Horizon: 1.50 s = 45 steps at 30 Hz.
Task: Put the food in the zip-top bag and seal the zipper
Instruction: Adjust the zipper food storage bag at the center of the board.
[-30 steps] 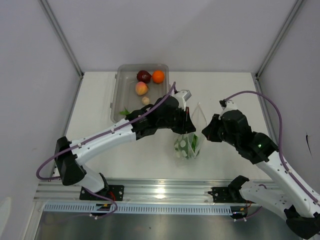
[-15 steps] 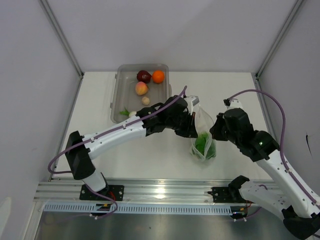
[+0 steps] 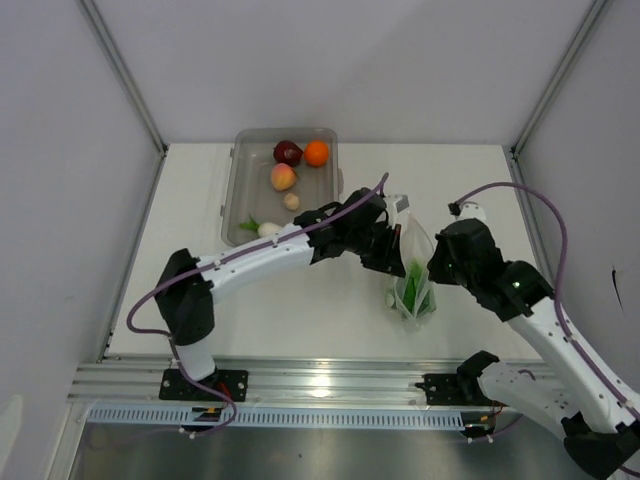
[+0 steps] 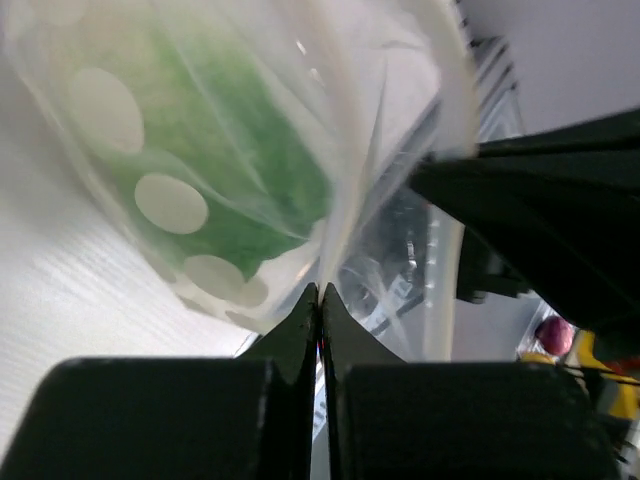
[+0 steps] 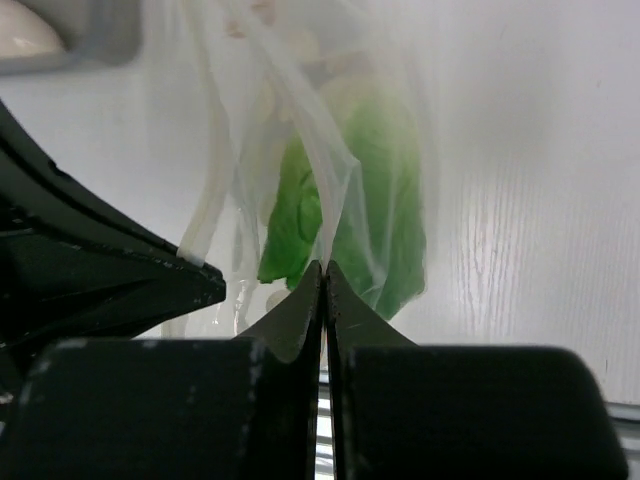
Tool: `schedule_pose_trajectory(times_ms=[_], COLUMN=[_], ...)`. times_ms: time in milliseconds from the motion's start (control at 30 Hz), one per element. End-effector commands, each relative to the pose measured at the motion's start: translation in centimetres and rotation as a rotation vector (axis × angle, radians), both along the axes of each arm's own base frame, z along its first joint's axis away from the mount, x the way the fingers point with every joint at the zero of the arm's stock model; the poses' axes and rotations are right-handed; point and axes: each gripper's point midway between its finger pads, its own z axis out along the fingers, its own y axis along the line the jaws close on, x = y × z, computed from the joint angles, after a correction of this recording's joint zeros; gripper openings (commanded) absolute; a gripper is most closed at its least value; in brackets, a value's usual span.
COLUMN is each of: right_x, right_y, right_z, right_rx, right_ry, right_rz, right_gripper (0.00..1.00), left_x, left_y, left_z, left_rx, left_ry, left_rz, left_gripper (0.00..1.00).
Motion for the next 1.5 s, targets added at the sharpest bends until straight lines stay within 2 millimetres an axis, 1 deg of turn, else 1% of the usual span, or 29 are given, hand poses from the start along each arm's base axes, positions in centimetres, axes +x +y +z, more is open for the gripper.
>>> schedule_pose_trajectory(times_ms=[0,67,100,133,167,200,267,333,433,500,533,567,600,633,667,700,767,800,833,867,900,933,1000,1067,1167,1233,1267,1333,1467], right_x=[1.0,1.6,2.1,2.7,2.7,3.2,3.3,3.1,2.3,2.2,2.1,2.1,2.0,2.2,2.3,2.3,3.1,3.6,3.7,4.0,4.1,4.2,3.9,3.4,2.7,2.3,2.3,2.4,2.8], right_y=[-0.2,-0.7,-1.1,-1.2,-1.5,-1.6,-2.0,-2.4,-2.7,-2.8,-2.6,-2.6,-2.6,-2.3,-2.4,-2.5,-2.6,-2.4,-2.5,-2.5,-2.6,-2.6,-2.7,-2.6,-2.5,-2.7,-2.7,-3.4,-3.6], right_z=[-0.8,1.7,2.7,5.4,6.4,7.2,9.8,10.9,10.6,7.7,6.8,5.5,3.0,2.2,1.4,0.5,0.5,2.4,3.2,4.3,5.5,7.8,9.5,11.1,10.3,9.5,7.3,4.8,3.8], right_rx=[-0.050,-0.057,-0.066,-0.056,-0.065,-0.078,-0.076,-0.074,-0.052,-0.067,-0.061,-0.063,-0.086,-0.080,-0.083,-0.091,-0.096,-0.087,-0.091,-0.092,-0.092,-0.072,-0.059,-0.029,-0.005,0.009,-0.014,-0.056,-0.088], right_ry=[0.006,-0.044,-0.059,-0.115,-0.125,-0.134,-0.179,-0.198,-0.212,-0.166,-0.157,-0.130,-0.078,-0.064,-0.053,-0.034,-0.024,-0.057,-0.061,-0.078,-0.102,-0.147,-0.174,-0.204,-0.188,-0.189,-0.148,-0.101,-0.081], right_rz=[-0.003,-0.024,-0.038,-0.039,-0.042,-0.052,-0.059,-0.069,-0.071,-0.077,-0.071,-0.075,-0.071,-0.065,-0.068,-0.070,-0.078,-0.070,-0.068,-0.072,-0.066,-0.068,-0.067,-0.056,-0.054,-0.061,-0.064,-0.096,-0.106], right_gripper=[0.00,0.00,0.00,0.00,0.00,0.00,0.00,0.00,0.00,0.00,0.00,0.00,0.00,0.00,0.00,0.00,0.00,0.00,0.00,0.00,0.00,0.00,0.00,0.00,0.00,0.00,0.00,0.00,0.00], left_x=[0.6,1.1,2.1,2.5,2.6,2.4,2.1,1.4,0.7,0.3,0.6,0.3,0.2,0.6,0.7,1.0,1.4,2.1,2.5,2.5,2.6,2.6,2.0,1.2,0.5,0.8,0.8,1.0,2.5], left_y=[-0.8,-0.8,-1.8,-2.1,-2.2,-2.4,-2.5,-2.4,-1.7,-0.6,-0.4,0.0,0.3,0.3,0.4,0.3,-0.1,-0.7,-1.2,-1.2,-1.3,-1.3,-1.0,-0.9,-0.4,-0.1,-0.1,-0.3,-0.7], left_z=[0.6,2.5,7.9,8.6,10.0,14.4,16.7,17.2,14.2,8.7,7.6,4.9,2.7,1.9,0.0,-0.5,-0.3,0.9,3.2,4.1,7.2,9.3,12.5,13.7,12.2,8.1,7.1,4.1,2.6], left_rx=[-0.053,-0.062,-0.150,-0.155,-0.170,-0.241,-0.285,-0.310,-0.290,-0.198,-0.192,-0.150,-0.118,-0.114,-0.078,-0.067,-0.065,-0.082,-0.117,-0.123,-0.176,-0.214,-0.267,-0.296,-0.270,-0.195,-0.179,-0.133,-0.086], left_ry=[0.064,0.039,-0.046,-0.054,-0.065,-0.113,-0.121,-0.105,-0.068,0.007,0.019,0.059,0.096,0.093,0.115,0.123,0.144,0.131,0.099,0.083,0.036,0.005,-0.024,-0.032,-0.026,0.028,0.052,0.091,0.063], left_rz=[-0.024,-0.025,-0.027,-0.028,-0.030,-0.043,-0.056,-0.074,-0.066,-0.040,-0.031,-0.025,-0.015,-0.006,0.002,0.004,-0.007,-0.011,-0.017,-0.019,-0.022,-0.023,-0.033,-0.053,-0.053,-0.026,-0.020,-0.021,-0.007], left_gripper=[0.01,0.01,0.01,0.01,0.01,0.01,0.01,0.00,0.01,0.01,0.01,0.01,0.01,0.01,0.01,0.01,0.01,0.01,0.01,0.00,0.01,0.01,0.01,0.01,0.01,0.01,0.01,0.02,0.04])
